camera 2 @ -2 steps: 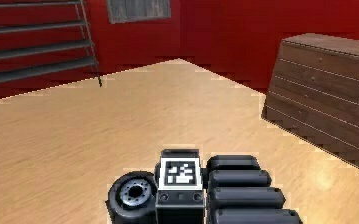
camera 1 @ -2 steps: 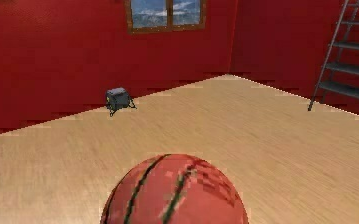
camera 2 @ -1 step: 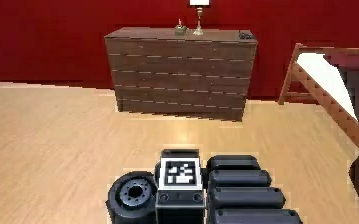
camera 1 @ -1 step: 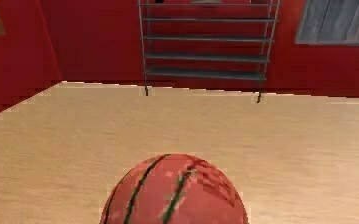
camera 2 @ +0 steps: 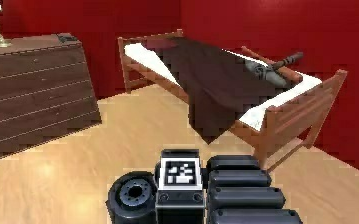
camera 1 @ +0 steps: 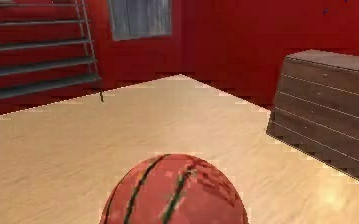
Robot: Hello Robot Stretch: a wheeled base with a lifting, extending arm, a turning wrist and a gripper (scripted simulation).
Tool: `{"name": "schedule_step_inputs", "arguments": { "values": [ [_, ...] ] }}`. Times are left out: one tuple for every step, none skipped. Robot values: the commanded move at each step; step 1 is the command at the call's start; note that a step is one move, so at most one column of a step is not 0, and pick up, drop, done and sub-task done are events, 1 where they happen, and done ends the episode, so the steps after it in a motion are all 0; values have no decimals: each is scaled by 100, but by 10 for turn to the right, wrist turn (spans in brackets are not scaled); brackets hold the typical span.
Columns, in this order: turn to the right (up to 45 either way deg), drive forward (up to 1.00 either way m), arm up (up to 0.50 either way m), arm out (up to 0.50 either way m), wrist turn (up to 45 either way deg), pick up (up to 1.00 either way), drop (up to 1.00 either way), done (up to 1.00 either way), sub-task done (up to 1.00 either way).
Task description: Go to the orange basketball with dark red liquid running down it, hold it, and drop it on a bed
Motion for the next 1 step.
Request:
{"name": "schedule_step_inputs", "arguments": {
  "values": [
    [450, 0, 0, 0, 0, 0, 0, 0, 0]
  ]
}}
